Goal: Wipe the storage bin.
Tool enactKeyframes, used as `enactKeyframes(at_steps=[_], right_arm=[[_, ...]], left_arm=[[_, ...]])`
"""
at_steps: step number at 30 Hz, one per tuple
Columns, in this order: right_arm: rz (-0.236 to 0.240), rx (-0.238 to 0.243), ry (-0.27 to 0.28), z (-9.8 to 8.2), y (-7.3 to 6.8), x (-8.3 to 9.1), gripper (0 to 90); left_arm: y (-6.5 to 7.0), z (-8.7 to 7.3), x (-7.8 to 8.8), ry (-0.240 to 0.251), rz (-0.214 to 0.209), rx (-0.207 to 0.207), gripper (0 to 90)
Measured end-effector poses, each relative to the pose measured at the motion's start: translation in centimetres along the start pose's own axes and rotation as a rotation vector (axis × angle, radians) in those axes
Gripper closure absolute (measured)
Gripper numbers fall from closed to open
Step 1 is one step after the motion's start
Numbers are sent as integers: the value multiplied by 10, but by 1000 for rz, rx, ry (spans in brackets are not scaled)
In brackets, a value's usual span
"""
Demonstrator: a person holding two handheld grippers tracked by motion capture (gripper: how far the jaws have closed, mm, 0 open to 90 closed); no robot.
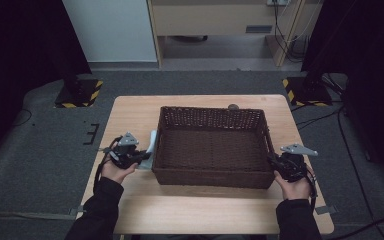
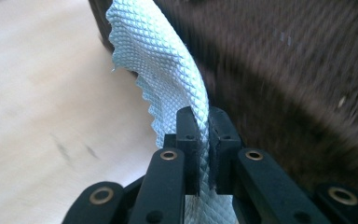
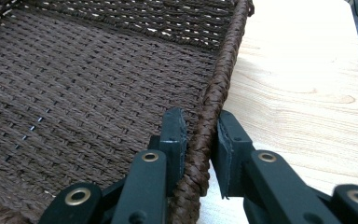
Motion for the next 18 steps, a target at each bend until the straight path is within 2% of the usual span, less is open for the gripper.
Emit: enactKeyframes(at_steps=[1,2,5,6,8,9,11,12,14,18], right_arm=[[2,-4,3,0,0,0,751],[3,-4,3,0,0,0,750],[7,-7,5,0,0,0,749],[7,-6,5,0,0,0,749],[5,-5,3,0,0,0,750],[5,-5,3,0,0,0,750],[1,-11,5,1,0,-1,752],[1,-11,5,1,0,-1,752],[11,-24,9,1,2,-1,753],[2,-30,8,2,2,-2,753]], left_arm=[[1,-5,-5,-21,-5,0,838],[3,-12,-12,-66,-4,-10,838],[3,-12,-15,-72,0,-13,838],[2,-9,-13,-61,9,-16,838],[1,5,3,6,2,-12,838],[1,5,3,6,2,-12,838],[2,19,21,57,7,-23,838],[2,19,21,57,7,-23,838],[5,32,37,88,12,-47,838],[8,36,41,99,11,-56,838]])
Point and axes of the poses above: each handheld gripper's, and its own axes: x roughly backward along the jaws, z roughly out of its top, y roughly to its right, the point moved 9 cm from there along -x, roughly forward along the jaws, and after that the axes turned 4 degrees about z, right-handed, at the moved point
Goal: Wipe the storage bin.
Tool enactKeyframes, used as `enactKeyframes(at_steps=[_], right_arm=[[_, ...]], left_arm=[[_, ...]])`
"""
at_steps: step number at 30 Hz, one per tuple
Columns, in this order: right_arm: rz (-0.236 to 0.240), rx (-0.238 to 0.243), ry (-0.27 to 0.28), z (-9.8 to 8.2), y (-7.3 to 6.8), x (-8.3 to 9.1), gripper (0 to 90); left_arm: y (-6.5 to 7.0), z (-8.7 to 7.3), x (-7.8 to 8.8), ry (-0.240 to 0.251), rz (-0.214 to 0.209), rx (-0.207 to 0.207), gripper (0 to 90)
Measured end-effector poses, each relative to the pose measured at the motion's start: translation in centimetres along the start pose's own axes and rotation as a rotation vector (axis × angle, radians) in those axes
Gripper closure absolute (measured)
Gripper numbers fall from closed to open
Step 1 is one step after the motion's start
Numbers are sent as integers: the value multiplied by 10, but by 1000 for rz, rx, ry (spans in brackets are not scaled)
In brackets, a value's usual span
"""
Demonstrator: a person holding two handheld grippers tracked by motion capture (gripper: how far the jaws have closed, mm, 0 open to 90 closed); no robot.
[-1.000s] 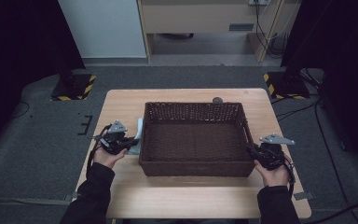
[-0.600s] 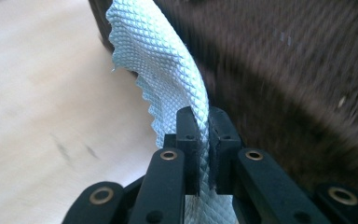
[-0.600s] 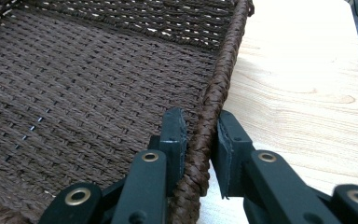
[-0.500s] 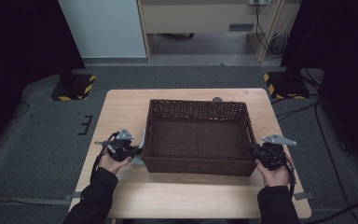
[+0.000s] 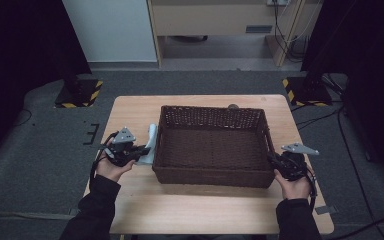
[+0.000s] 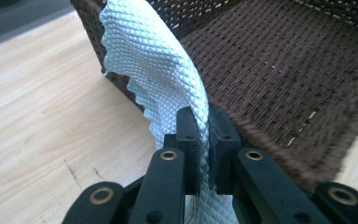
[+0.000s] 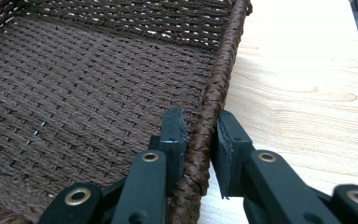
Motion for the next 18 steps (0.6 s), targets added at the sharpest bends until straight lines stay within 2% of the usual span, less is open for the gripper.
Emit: enactKeyframes(at_steps=[2,7,10,13,18], right_arm=[[-7,6,-1,0,0,0,752],[-2,8,-1,-1,-1,1,748],[-6,15,-1,-3,-2,3,745],[-8,21,4,-4,-3,3,744],[-18,18,6,-4,-3,3,751]], left_arm=[[2,-7,-5,-17,-7,7,838],[14,-44,-25,-86,-46,36,838],[16,-59,-32,-138,-52,34,838],[13,-53,-30,-115,-51,49,838],[9,-32,-8,-33,-49,48,838]])
Point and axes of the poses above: each handheld gripper's, and its own axes: x roughly backward along the jaws, z roughly out of its top, y roughly to its right, the point moved 9 cm from there along -x, roughly forward along the jaws, and after that the axes turned 4 degrees about z, right-handed, at the moved point
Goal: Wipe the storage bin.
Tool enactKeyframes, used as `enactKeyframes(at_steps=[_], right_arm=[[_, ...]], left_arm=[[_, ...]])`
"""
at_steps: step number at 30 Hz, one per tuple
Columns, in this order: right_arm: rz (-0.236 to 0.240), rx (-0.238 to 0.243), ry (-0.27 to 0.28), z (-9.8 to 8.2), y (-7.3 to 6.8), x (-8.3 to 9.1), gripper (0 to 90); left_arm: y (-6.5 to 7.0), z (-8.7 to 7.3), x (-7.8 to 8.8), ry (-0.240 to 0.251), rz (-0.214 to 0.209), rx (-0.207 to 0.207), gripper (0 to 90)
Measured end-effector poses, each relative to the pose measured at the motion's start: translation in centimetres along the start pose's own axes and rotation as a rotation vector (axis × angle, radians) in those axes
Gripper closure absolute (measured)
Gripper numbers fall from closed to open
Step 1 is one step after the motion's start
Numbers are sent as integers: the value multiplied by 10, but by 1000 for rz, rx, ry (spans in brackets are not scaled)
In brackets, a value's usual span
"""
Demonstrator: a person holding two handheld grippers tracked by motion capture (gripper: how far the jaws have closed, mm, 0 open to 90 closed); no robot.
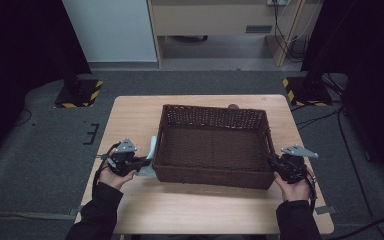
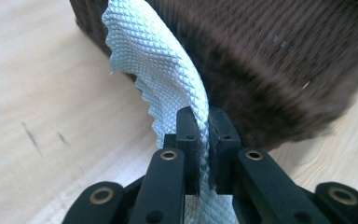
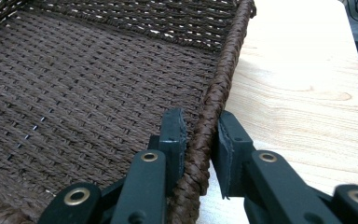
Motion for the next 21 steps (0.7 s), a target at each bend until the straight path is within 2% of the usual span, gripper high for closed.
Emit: enactKeyframes(at_steps=[4,7,11,15,17,19,21], right_arm=[[-17,-2,-1,0,0,0,756],[-19,-8,-2,0,0,0,757],[-27,-3,-2,-1,-1,1,755],[-27,-6,-4,-1,-1,2,752],[-27,-8,-4,-1,-1,2,753],[-27,-7,-4,-1,-1,2,752],[-29,0,-7,-1,-1,2,752]], left_arm=[[4,11,18,27,10,-29,838],[9,11,21,33,4,-34,838],[10,-10,5,-22,1,-6,838],[13,-39,-11,-106,6,17,839],[14,-39,-10,-106,14,20,839],[14,-34,-5,-86,21,26,839],[16,-25,4,-60,38,8,839]])
Point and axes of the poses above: each handheld gripper's, and its own axes: x roughly backward along the jaws, z roughly out of its top, y roughly to its right, the point moved 9 cm from there along -x, roughly forward along the jaws, and after that the axes turned 4 degrees about z, right-handed, at the moved point
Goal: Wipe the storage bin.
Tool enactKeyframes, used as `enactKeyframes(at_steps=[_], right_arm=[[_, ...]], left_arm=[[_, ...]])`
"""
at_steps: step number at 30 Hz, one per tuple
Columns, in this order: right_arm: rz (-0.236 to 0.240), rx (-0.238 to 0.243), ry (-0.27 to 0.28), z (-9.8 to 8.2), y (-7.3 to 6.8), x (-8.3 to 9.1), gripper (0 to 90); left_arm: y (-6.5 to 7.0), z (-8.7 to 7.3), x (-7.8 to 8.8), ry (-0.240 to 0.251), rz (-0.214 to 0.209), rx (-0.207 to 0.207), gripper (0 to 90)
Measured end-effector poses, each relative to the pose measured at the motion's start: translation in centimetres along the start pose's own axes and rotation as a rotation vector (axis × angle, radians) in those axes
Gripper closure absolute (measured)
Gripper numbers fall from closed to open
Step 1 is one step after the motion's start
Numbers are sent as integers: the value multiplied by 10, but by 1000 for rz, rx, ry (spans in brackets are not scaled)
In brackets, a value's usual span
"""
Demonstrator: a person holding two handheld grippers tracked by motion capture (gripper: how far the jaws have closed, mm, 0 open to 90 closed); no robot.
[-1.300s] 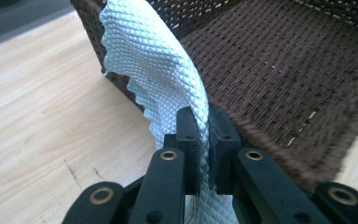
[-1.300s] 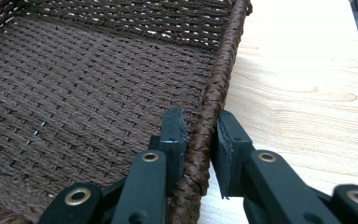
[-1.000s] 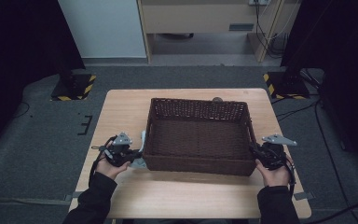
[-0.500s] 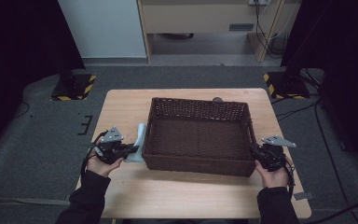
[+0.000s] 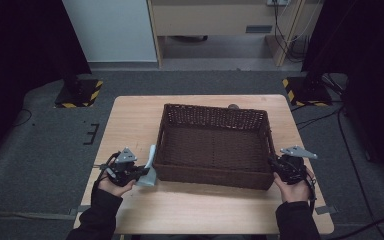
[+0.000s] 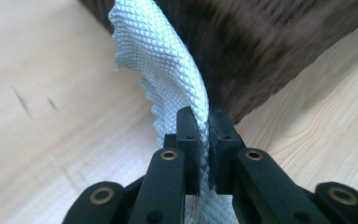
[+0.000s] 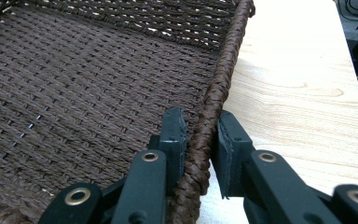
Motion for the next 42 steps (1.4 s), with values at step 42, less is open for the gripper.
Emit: enactKeyframes(at_steps=[42], right_arm=[[16,-6,10,0,1,0,746]], left_arm=[[19,-23,6,24,31,90,839]])
Point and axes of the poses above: each handheld gripper's, and its own axes: x roughly backward along the jaws, z roughly out of its top, y roughly to its right, the point moved 9 cm from there along -x, roughly forward along the jaws, and after that the axes turned 4 degrees about z, right-handed, at the moved point
